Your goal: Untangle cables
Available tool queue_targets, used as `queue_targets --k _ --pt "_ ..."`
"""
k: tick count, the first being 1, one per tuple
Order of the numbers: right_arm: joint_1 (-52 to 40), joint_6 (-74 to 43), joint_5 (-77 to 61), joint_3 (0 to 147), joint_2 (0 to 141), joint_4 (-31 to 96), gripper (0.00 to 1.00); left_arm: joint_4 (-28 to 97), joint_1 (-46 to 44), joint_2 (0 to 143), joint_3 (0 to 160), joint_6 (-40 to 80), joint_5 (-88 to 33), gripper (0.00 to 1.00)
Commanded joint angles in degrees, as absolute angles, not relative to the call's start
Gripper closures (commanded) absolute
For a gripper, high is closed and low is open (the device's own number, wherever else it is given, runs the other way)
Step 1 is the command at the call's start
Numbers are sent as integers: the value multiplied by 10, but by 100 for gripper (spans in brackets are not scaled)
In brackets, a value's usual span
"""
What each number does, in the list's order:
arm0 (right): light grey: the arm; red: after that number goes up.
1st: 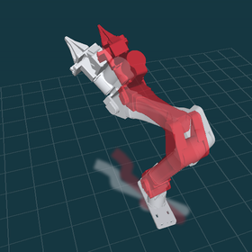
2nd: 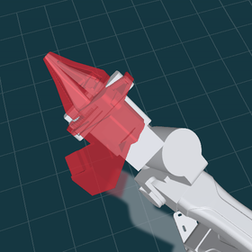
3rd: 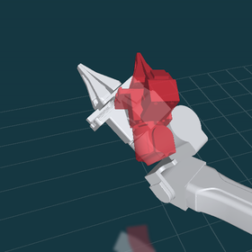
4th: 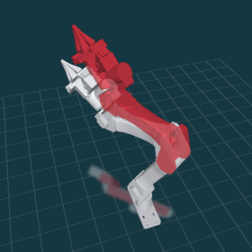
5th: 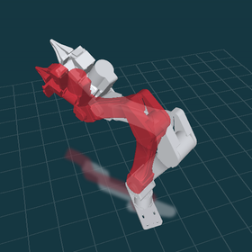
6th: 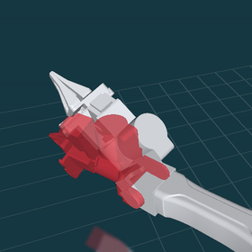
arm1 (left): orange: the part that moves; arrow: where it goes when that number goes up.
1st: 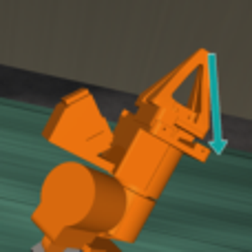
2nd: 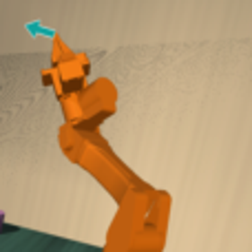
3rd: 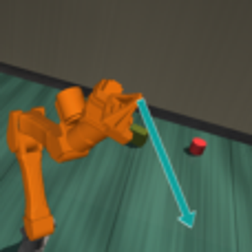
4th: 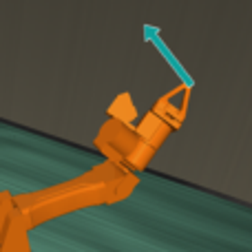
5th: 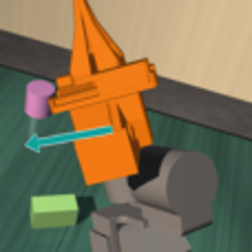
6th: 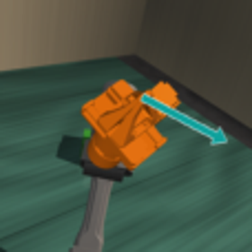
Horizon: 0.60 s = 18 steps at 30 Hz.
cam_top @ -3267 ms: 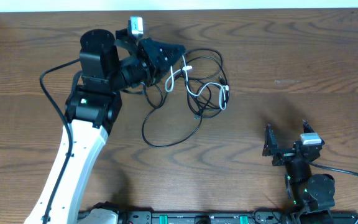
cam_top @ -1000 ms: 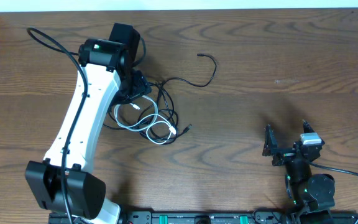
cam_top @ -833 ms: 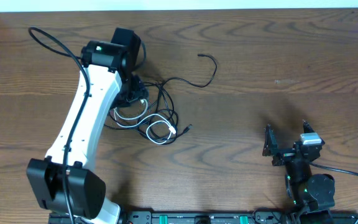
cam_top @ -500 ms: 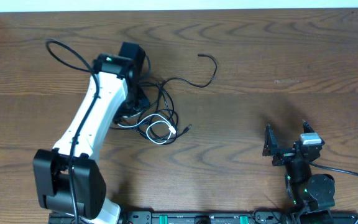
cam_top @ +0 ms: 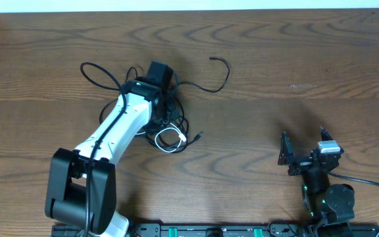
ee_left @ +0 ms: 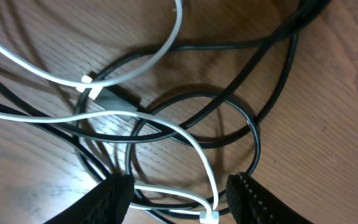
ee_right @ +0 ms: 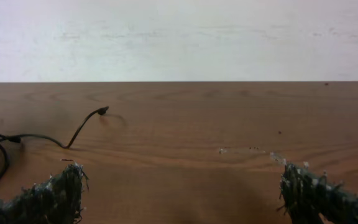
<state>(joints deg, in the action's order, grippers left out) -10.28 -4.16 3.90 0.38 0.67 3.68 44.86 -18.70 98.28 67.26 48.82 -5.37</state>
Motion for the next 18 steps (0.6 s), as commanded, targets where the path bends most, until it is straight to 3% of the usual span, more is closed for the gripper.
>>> queue_targets --k 1,18 --pt "-100 -49 44 3 3 39 1 428 -200 989 654 523 -52 48" --pt "-100 -49 44 3 3 39 1 362 -216 990 593 580 -29 58"
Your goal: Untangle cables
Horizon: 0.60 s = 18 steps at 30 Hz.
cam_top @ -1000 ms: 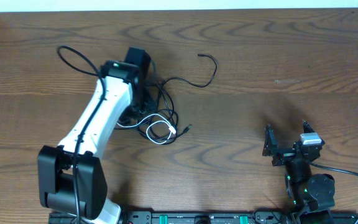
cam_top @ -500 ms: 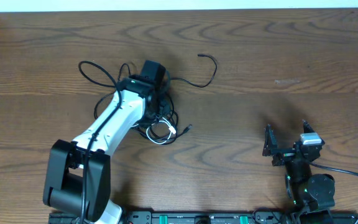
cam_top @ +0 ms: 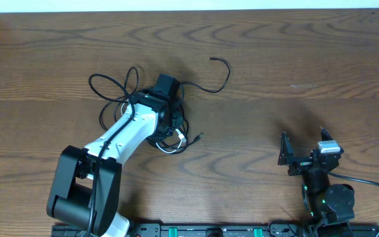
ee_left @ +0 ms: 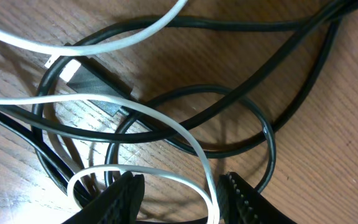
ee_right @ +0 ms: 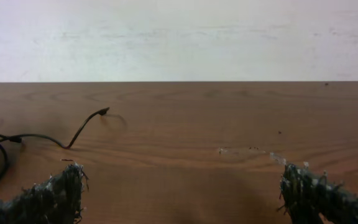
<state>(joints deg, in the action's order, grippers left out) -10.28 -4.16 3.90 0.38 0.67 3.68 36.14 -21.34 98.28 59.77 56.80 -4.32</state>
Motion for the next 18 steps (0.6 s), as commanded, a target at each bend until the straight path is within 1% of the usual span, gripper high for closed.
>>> queue_targets --k 1,5,18 --pt "-100 -49 43 3 3 39 1 359 -216 990 593 580 -25 60" --pt "-100 -49 44 3 3 39 1 352 -216 990 593 580 -19 64" --pt "-100 -49 44 3 3 39 1 335 -217 990 593 580 3 64"
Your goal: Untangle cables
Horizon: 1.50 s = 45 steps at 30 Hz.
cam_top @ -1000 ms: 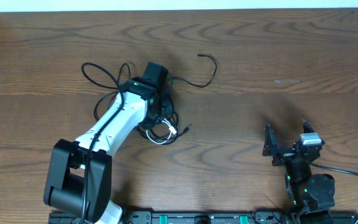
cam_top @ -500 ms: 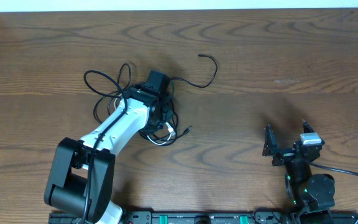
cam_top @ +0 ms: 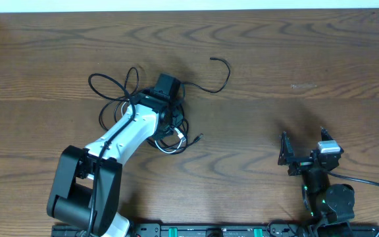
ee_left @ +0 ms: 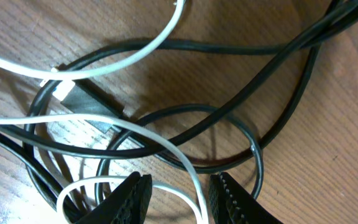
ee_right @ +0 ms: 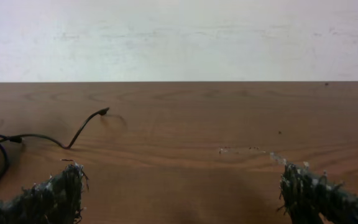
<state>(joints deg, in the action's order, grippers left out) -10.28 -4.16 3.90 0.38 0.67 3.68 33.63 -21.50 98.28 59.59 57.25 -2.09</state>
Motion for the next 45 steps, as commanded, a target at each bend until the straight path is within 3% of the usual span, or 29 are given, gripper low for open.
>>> queue_targets --k 1,20,26,40,45 --pt "-100 -49 43 3 3 39 1 335 -217 990 593 580 3 64" --pt "-100 -49 43 3 3 39 1 320 -268 990 583 593 72 64" --pt "-100 -49 43 3 3 39 1 319 -268 990 579 593 71 68" --pt "-100 -49 43 3 3 39 1 217 -268 990 522 590 84 69" --pt "-100 -49 43 3 3 39 1 218 -269 990 522 590 81 85"
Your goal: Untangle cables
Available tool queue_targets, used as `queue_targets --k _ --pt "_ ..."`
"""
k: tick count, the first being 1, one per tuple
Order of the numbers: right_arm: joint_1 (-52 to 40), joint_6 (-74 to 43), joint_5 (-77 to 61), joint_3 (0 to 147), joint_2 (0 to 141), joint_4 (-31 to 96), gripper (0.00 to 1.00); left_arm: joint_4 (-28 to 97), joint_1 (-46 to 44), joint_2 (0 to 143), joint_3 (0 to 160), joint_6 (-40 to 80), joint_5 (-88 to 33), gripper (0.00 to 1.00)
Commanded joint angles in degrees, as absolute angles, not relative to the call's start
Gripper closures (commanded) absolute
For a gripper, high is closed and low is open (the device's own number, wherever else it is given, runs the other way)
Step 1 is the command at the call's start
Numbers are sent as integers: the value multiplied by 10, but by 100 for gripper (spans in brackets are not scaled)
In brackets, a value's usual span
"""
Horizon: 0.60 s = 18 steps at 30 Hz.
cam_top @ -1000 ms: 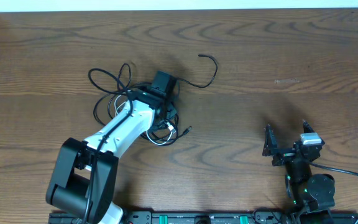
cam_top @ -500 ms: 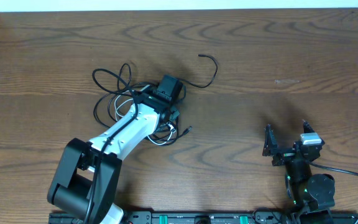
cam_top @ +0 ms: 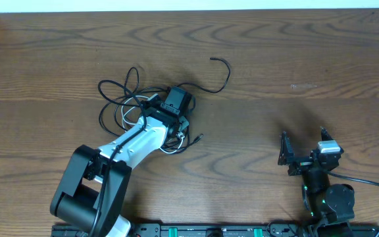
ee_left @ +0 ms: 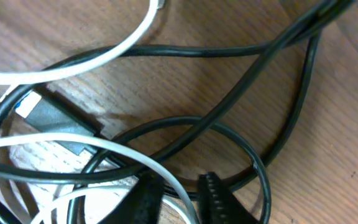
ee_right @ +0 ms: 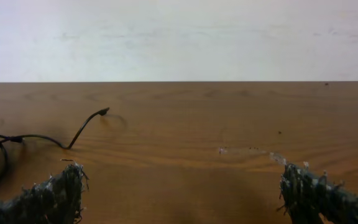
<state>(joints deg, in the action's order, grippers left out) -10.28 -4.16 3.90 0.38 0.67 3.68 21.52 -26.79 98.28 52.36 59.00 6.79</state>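
Observation:
A tangle of black cables [cam_top: 131,100] and a thin white cable [cam_top: 171,147] lies left of the table's middle. One black end [cam_top: 224,66] curls off to the upper right. My left gripper [cam_top: 176,122] is down in the tangle. In the left wrist view its fingers [ee_left: 219,198] stand close together, shut on the white cable [ee_left: 120,42], which runs between them. Black loops [ee_left: 241,56] and a grey plug [ee_left: 64,121] lie just beyond. My right gripper [cam_top: 303,147] rests open at the front right, with nothing between its fingers [ee_right: 316,196].
The wooden table [cam_top: 295,52] carries nothing else. A small plug end [cam_top: 199,137] sticks out to the right of the tangle. In the right wrist view the black cable end [ee_right: 99,112] lies far off to the left, with a white wall behind the table edge.
My left gripper has moved right and a little nearer. The tangle has shifted right with it. The fingers stand closer together around the white cable. The right arm has not moved.
My left gripper first stood wide open over the tangle's upper part. At each later moment its fingers were narrower around the white cable, and the tangle lay further right. Now the fingers pinch the white cable. The right gripper stayed open and still throughout.

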Motion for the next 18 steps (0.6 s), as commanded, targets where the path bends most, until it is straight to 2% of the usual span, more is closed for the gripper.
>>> queue_targets --k 1,8,18 --pt "-100 -49 43 3 3 39 1 221 -270 990 522 590 80 93" --pt "-100 -49 43 3 3 39 1 248 -267 944 529 565 60 93" --pt "-100 -49 44 3 3 39 1 227 -267 647 540 560 60 92"
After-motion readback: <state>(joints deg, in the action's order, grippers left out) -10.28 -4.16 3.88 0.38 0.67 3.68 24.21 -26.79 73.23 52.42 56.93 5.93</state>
